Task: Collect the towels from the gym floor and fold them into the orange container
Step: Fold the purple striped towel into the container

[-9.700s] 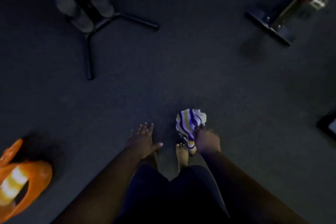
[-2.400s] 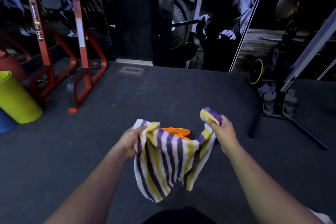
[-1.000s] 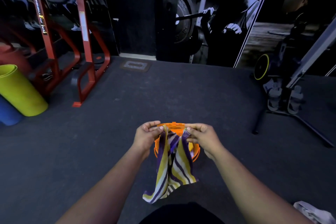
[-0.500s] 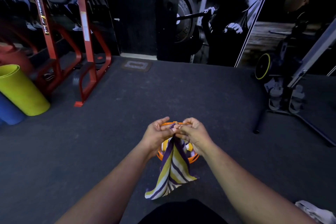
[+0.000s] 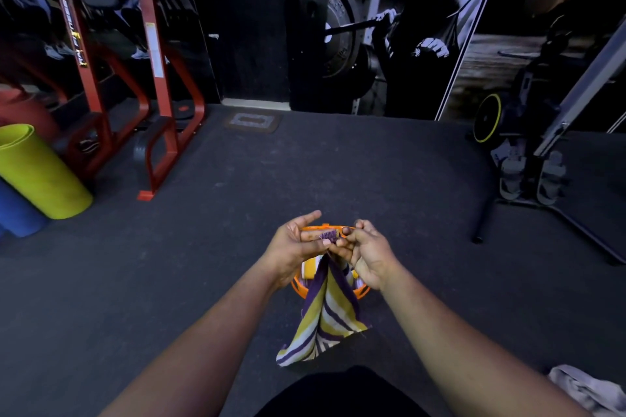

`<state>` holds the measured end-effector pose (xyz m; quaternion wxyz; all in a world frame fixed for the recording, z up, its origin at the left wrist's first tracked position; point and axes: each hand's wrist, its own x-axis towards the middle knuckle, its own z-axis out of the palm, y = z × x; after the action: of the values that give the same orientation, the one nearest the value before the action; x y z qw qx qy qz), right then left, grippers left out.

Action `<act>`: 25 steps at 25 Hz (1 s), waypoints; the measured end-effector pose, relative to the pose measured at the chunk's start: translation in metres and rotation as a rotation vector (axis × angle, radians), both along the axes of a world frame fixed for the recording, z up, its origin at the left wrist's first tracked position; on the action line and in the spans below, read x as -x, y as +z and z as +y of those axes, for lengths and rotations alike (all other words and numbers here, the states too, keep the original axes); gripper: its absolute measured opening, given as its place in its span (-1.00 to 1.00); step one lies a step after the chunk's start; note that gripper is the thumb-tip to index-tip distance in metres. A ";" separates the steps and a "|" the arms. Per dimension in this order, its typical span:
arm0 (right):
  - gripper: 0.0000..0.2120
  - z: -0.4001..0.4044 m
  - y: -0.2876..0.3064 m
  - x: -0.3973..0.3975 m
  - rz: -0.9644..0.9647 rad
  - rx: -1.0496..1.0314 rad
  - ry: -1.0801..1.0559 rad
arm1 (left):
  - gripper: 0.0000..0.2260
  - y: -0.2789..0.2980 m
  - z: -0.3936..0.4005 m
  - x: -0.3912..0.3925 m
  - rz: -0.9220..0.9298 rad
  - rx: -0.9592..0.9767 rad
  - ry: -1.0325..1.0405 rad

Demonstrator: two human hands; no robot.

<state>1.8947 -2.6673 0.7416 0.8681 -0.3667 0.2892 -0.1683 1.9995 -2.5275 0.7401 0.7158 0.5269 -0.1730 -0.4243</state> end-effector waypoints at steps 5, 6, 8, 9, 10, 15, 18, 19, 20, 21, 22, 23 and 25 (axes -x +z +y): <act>-0.71 -0.005 -0.014 0.012 0.142 0.666 0.308 | -0.27 0.003 -0.002 -0.004 -0.025 -0.007 0.041; -0.76 -0.008 -0.021 0.014 0.171 0.865 0.383 | -0.29 0.005 -0.002 -0.005 -0.028 -0.001 0.033; -0.95 -0.014 -0.036 0.017 0.211 1.203 0.506 | -0.33 0.012 -0.003 -0.008 -0.015 0.047 0.013; -0.92 -0.018 -0.041 0.016 0.266 1.363 0.582 | -0.35 0.015 -0.003 -0.010 -0.005 0.076 0.005; -0.84 -0.021 -0.044 0.015 0.365 1.504 0.666 | -0.38 0.017 -0.003 -0.013 -0.012 0.090 0.000; -0.53 -0.039 -0.035 0.021 0.656 1.924 1.011 | -0.51 0.014 0.001 -0.032 -0.340 -0.082 0.163; -0.56 -0.057 -0.030 0.036 0.966 1.965 1.175 | -0.49 0.012 0.011 -0.048 -0.558 -0.202 0.304; -0.59 -0.062 -0.028 0.040 1.028 1.965 1.145 | -0.50 0.013 0.015 -0.053 -0.692 -0.266 0.310; -0.61 -0.067 -0.025 0.042 1.063 1.989 1.082 | -0.52 0.013 0.019 -0.056 -0.854 -0.369 0.274; -0.62 -0.071 -0.022 0.042 1.091 2.018 1.003 | -0.53 0.010 0.023 -0.061 -1.033 -0.494 0.187; -0.62 -0.074 -0.017 0.040 1.119 2.026 0.914 | -0.55 0.008 0.026 -0.063 -1.190 -0.653 0.053; -0.62 -0.077 -0.013 0.038 1.156 2.007 0.825 | -0.58 0.005 0.028 -0.062 -1.295 -0.821 -0.082; -0.59 -0.080 -0.004 0.036 1.184 1.958 0.618 | -0.68 0.006 0.032 -0.053 -1.393 -1.020 -0.233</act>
<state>1.8583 -2.7477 0.7373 -0.0474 -0.9501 0.2933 0.0947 2.0525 -2.4954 0.7464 0.0756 0.9019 -0.4130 -0.1015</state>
